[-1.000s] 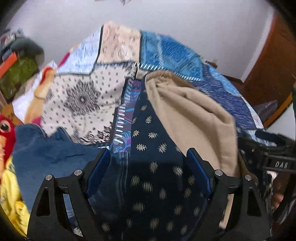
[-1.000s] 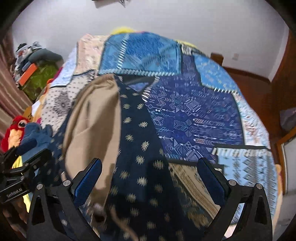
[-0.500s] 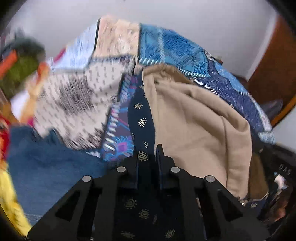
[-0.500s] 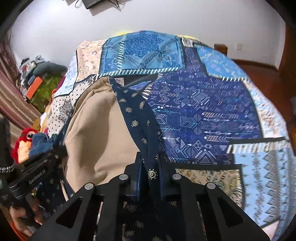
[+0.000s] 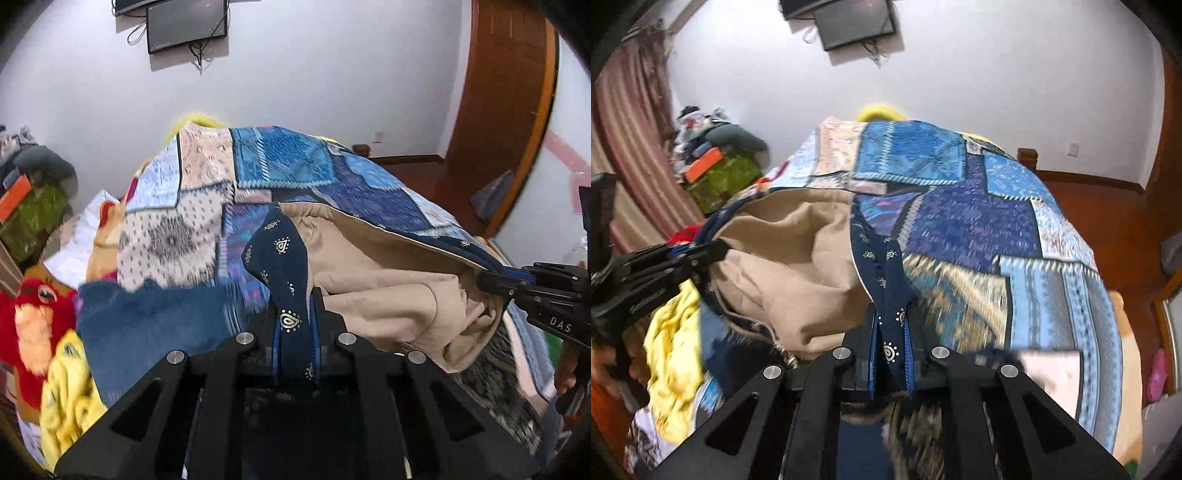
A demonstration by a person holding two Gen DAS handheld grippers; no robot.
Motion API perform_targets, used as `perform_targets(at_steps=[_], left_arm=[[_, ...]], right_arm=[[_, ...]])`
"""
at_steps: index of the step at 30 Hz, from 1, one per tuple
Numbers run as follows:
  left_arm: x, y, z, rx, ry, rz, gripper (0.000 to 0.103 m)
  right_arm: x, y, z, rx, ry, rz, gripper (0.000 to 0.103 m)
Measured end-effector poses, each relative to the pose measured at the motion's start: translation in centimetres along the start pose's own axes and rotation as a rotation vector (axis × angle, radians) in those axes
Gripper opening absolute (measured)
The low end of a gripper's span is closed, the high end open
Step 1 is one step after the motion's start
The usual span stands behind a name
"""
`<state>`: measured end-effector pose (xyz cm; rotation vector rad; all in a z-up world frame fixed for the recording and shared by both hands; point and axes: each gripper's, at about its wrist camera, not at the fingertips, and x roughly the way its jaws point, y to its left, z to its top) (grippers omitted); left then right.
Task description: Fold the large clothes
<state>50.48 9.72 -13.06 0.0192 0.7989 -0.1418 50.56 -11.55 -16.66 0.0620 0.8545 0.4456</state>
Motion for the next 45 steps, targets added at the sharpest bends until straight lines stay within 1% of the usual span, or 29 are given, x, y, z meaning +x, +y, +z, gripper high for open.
perform_targets(at_steps=[3,6,9,11,12,13,16,19,20,21,22,23,24,26,28,30,32,34,38,42,45], left_arm=[[-1.9,-0.9,-2.7,0.017,0.015,-0.025,0.013],[-3.1,-1.7,-6.1,0.042,0.04,-0.023,0.013],[-3.2,-1.7,-9.5,0.042,0.083,-0.013,0.013],[-2.8,-1.4,-11.4,0.031,0.115,-0.011,0.013],[-2.3,-1.2,-12.5,0.017,0.135,-0.016,0.013],[-1.9,-1.0,-13.1,0.007,0.151,-0.019,0.014],[-0.2,-0.5,-15.2,-0.017,0.205,-0.012,0.017],[1.0,-0.2,-17.1,-0.023,0.226,0.007,0.023],[1.4,-0.2,-17.7,-0.019,0.228,0.016,0.029],[1.6,-0.3,-18.1,-0.013,0.226,0.036,0.032],[1.8,-0.2,-18.5,-0.009,0.222,0.05,0.039],[1.9,-0.1,-18.7,-0.011,0.215,0.062,0.046],[2.0,0.1,-18.9,-0.02,0.21,0.069,0.05],[2.0,0.9,-19.2,-0.056,0.203,0.076,0.065],[2.0,1.7,-19.5,-0.089,0.204,0.066,0.072],[1.7,2.4,-19.4,-0.125,0.216,0.035,0.072],[0.7,2.5,-18.9,-0.136,0.226,0.012,0.072],[-0.6,2.3,-18.0,-0.103,0.205,0.01,0.072],[-2.9,1.5,-15.1,-0.013,0.138,0.044,0.073],[-2.7,1.6,-11.3,0.001,0.089,0.05,0.077],[-1.3,1.9,-9.1,0.003,0.084,0.058,0.077]], right_arm=[[-2.3,0.9,-2.9,-0.017,0.013,0.007,0.009],[-3.9,1.6,-5.8,-0.049,0.029,-0.019,0.009],[-4.8,2.0,-8.3,-0.08,0.042,-0.041,0.009],[-4.7,1.9,-9.5,-0.091,0.056,-0.059,0.009],[-4.5,1.8,-10.0,-0.101,0.068,-0.078,0.009],[-4.1,1.8,-10.6,-0.127,0.085,-0.116,0.009],[-2.2,1.2,-12.1,-0.175,0.173,-0.194,0.01],[-0.5,0.0,-13.6,-0.175,0.255,-0.234,0.01],[0.0,-0.5,-14.1,-0.175,0.274,-0.261,0.01],[0.5,-1.1,-14.7,-0.179,0.301,-0.317,0.01],[1.0,-1.8,-15.3,-0.187,0.322,-0.376,0.01],[1.2,-2.2,-15.6,-0.19,0.327,-0.39,0.01],[1.0,-2.9,-16.0,-0.184,0.322,-0.363,0.01],[0.4,-3.4,-16.2,-0.171,0.313,-0.333,0.01],[-0.1,-3.6,-15.9,-0.16,0.318,-0.324,0.01],[-0.8,-3.6,-15.5,-0.139,0.308,-0.314,0.01],[-1.7,-3.4,-14.8,-0.119,0.282,-0.275,0.01],[-2.9,-3.0,-14.0,-0.102,0.243,-0.225,0.01],[-4.7,-2.0,-11.8,-0.098,0.176,-0.186,0.01],[-5.1,-1.2,-9.8,-0.102,0.13,-0.154,0.01],[-4.6,-0.7,-8.5,-0.105,0.119,-0.13,0.01]])
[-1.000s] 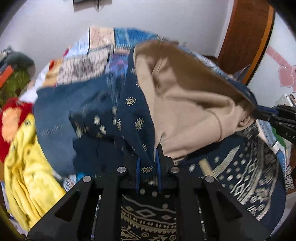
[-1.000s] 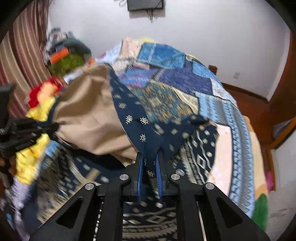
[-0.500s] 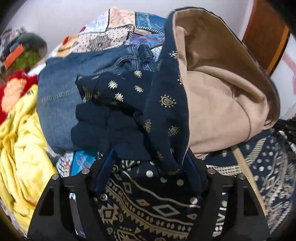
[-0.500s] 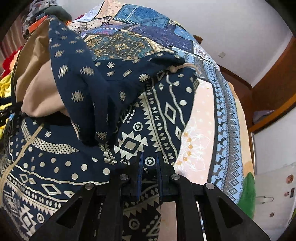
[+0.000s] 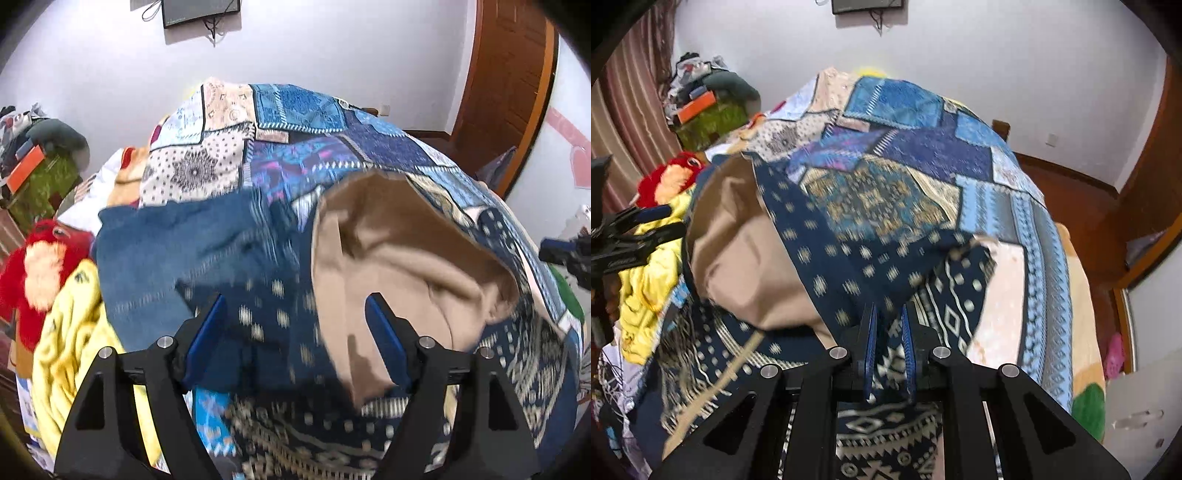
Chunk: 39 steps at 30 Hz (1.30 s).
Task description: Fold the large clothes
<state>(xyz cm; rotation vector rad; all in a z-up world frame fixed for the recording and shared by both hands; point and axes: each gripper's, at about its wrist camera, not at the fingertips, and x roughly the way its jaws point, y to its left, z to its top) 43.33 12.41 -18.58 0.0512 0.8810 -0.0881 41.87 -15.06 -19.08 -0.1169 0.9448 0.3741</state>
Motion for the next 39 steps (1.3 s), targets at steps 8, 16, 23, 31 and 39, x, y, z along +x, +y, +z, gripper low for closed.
perform_targets(at_steps=[8,16,23,31,39], left_arm=[[5.5,-1.7,4.2,0.028,0.011,-0.028,0.074],[7.7,-4.2,6.2,0.086,-0.001,-0.076,0.006],[2.0,-7.4,4.6,0.167,-0.094,-0.176,0.005],[-5.7,-11.1,-1.3,0.256,-0.113,-0.294,0.005],[-7.0,-12.3,-9.6,0.261,0.004,-0.377,0.005]], right_arm=[[2.5,0.3,2.3,0.019,-0.004,0.043,0.01],[4.7,-0.3,1.7,0.045,0.039,0.053,0.01],[2.6,-1.1,1.0,0.084,0.036,0.063,0.01],[-4.1,-0.2,0.3,0.099,-0.031,0.102,0.01],[-8.1,3.9,-0.3,0.052,-0.053,0.179,0.01]])
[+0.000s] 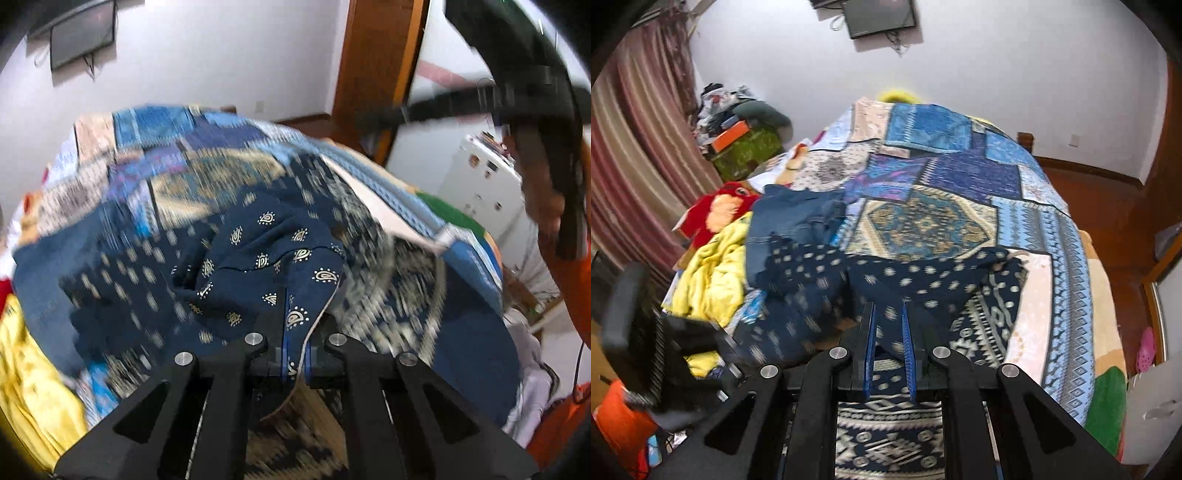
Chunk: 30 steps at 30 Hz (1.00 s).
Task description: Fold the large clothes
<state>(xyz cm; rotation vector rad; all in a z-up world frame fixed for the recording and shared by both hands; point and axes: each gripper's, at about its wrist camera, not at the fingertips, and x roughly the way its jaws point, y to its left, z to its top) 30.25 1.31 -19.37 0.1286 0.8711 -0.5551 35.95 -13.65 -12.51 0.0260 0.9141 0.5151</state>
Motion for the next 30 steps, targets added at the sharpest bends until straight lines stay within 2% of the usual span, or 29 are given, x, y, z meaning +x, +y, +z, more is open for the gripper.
perform_targets(at_steps=[7,10,13,18,19,20,22,27,30], left_arm=[[0.5,-0.8,-5.2,-0.059,0.065,-0.037,0.005],[0.5,-1.2,-6.9,-0.058,0.091,-0.018,0.005],[0.1,-0.8,-8.1,-0.085,0.105,0.006,0.006],[-1.7,0.9,-9.7,-0.151,0.113,0.038,0.011],[-2.0,1.2,-9.9,-0.152,0.116,0.048,0.018],[-2.4,1.4,-10.1,-0.153,0.121,0.065,0.035],[-3.3,1.8,-10.6,-0.157,0.116,0.107,0.057],[-5.2,2.8,-11.1,-0.155,0.115,0.16,0.06],[-6.1,3.6,-10.1,-0.167,0.088,0.175,0.063]], right_arm=[[3.2,5.3,-0.4,-0.04,0.074,0.095,0.01],[6.3,6.9,-0.8,-0.052,0.127,0.079,0.01],[10.0,7.0,-1.7,-0.033,0.21,0.016,0.01],[13.1,4.8,-5.3,0.001,0.32,0.008,0.01],[13.1,4.4,-6.1,-0.01,0.331,-0.003,0.01],[12.9,4.1,-6.7,-0.023,0.337,-0.014,0.01],[12.4,3.4,-8.0,-0.054,0.347,-0.034,0.01],[9.9,1.9,-9.9,-0.094,0.321,-0.061,0.01],[8.3,1.6,-10.3,-0.119,0.3,-0.093,0.01]])
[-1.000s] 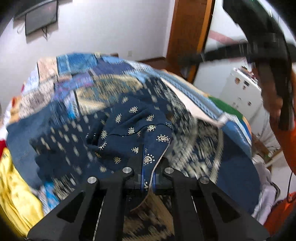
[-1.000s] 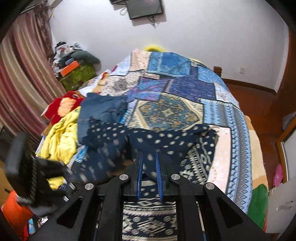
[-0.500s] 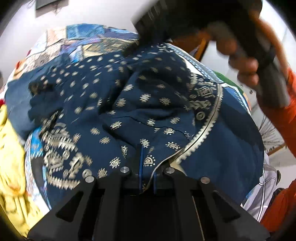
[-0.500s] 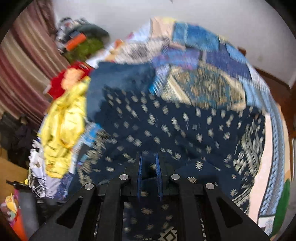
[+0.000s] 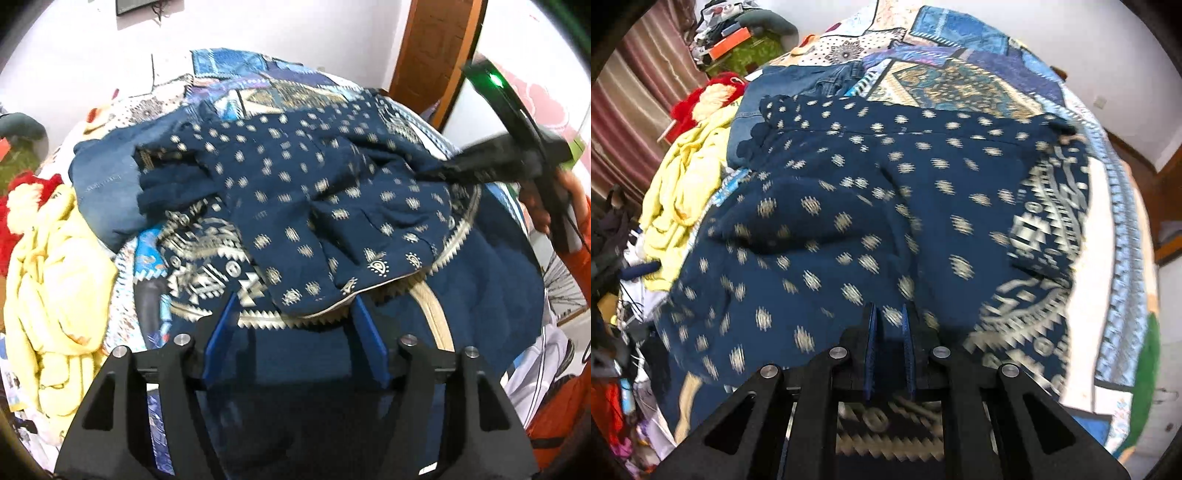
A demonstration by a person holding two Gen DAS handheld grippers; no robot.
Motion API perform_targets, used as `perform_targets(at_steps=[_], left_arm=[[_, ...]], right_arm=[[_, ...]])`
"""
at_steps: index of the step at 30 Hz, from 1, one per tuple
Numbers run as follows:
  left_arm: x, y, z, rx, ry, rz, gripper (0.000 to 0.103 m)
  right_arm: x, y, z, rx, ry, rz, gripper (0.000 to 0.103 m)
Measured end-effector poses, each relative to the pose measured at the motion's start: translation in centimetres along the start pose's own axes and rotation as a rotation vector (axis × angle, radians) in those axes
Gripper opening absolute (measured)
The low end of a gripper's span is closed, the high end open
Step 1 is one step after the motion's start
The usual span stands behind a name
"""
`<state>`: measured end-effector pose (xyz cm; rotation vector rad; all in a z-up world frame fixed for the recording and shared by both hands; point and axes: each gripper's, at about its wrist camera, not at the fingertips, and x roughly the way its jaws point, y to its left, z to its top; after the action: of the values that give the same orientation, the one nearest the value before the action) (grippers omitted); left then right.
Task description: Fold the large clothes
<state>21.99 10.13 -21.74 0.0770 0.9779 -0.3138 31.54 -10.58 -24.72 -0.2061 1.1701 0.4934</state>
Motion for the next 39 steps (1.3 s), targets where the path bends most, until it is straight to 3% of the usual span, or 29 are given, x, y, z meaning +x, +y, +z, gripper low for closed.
perform_targets(at_steps=[4,9,12,14,20,22,23,24,26,27,31,34,39], left_arm=[[-0.8,0.4,2.1,-0.005,-0.048,0.012,0.063],[-1.9,1.4,4.9,-0.051,-0.124,-0.011,0.064],[-1.2,2.3,5.8,-0.069,-0.14,0.032,0.073],[0.3,2.9,5.7,-0.09,-0.11,0.051,0.079],[8.9,3.9,2.5,-0.144,0.122,0.09,0.08],[9.8,4.2,1.3,-0.189,0.101,0.075,0.082],[9.8,4.6,1.0,-0.221,0.088,0.069,0.084],[9.8,4.9,0.8,-0.236,0.086,0.059,0.084],[9.7,5.2,0.6,-0.255,0.084,0.049,0.085],[9.7,5.2,0.6,-0.254,0.083,0.05,0.085],[9.0,4.9,0.6,-0.21,0.081,0.08,0.085],[7.8,4.9,1.2,-0.199,0.078,0.096,0.084],[4.9,7.7,2.8,-0.247,-0.001,0.136,0.084]], right_arm=[[-1.4,0.2,-0.5,-0.034,-0.035,-0.042,0.01],[0.3,0.1,-1.4,-0.064,-0.024,-0.082,0.01],[0.1,0.3,-2.0,-0.078,-0.056,-0.094,0.01],[-0.1,0.1,-2.4,-0.07,-0.065,-0.099,0.01],[-0.9,-0.6,-3.6,-0.033,-0.084,-0.098,0.01],[-1.1,-1.2,-4.1,-0.021,-0.08,-0.147,0.01],[-1.1,-1.3,-4.3,-0.021,-0.079,-0.165,0.02],[-1.1,-1.6,-4.7,-0.017,-0.087,-0.203,0.053],[-1.2,-2.7,-5.6,-0.006,-0.118,-0.361,0.103],[-1.2,-3.3,-6.1,-0.002,-0.112,-0.365,0.102],[-2.1,-6.5,-6.8,0.125,-0.074,-0.185,0.102],[-2.9,-7.8,-6.6,0.175,-0.079,-0.139,0.102],[-4.6,-9.0,-4.8,0.216,-0.149,-0.118,0.102]])
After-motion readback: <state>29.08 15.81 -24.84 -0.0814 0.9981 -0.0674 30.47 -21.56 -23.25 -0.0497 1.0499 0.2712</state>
